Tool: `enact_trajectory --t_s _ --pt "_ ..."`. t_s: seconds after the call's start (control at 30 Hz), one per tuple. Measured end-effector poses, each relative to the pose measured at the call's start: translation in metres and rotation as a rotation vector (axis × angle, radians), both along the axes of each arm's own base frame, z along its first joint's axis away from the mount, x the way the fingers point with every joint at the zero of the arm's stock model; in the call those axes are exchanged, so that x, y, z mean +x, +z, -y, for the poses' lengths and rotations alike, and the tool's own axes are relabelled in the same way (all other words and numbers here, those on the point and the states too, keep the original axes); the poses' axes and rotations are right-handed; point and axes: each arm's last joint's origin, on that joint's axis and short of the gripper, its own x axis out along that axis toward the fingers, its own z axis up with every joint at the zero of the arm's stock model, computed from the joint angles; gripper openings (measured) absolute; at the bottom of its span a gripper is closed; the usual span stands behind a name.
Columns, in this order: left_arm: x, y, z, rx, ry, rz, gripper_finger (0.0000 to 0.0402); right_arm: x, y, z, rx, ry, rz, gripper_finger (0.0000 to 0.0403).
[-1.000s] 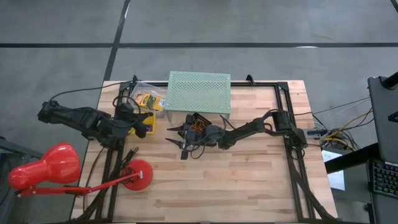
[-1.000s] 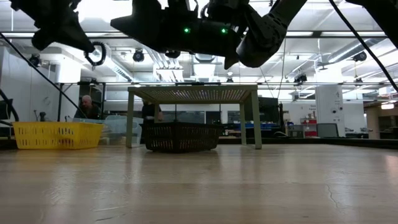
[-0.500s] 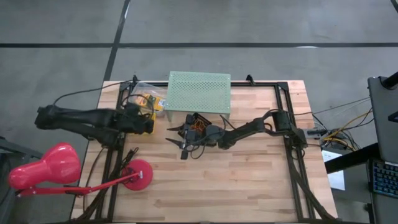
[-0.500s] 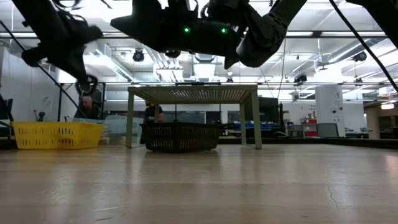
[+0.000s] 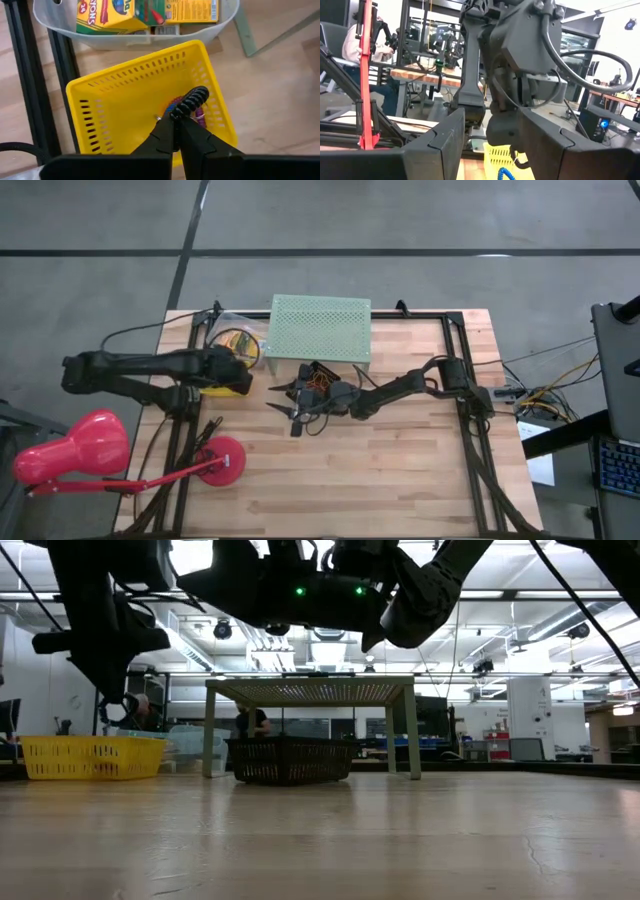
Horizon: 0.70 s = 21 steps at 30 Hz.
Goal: Pick & Place Office Desk Supplies
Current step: Put the black spring rubber band into the yellow bin
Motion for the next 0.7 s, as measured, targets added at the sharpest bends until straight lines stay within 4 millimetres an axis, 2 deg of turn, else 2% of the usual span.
enact_trajectory --t_s 0.2,0.43,0.7 --pt "0.004 -0.008 -0.004 -0.006 -0.001 -0.051 0.0017 0.000 -0.002 0.000 0.000 0.000 -0.019 0.0178" --pt "0.012 -0.033 -0.005 0.009 -0.227 -0.125 0.0018 0.000 -0.002 0.000 0.000 0.000 -0.022 0.0178" --pt "0.015 -0.037 -0.006 0.015 -0.207 -0.091 0.0018 0.000 -0.002 0.000 -0.002 0.000 -0.023 0.0178"
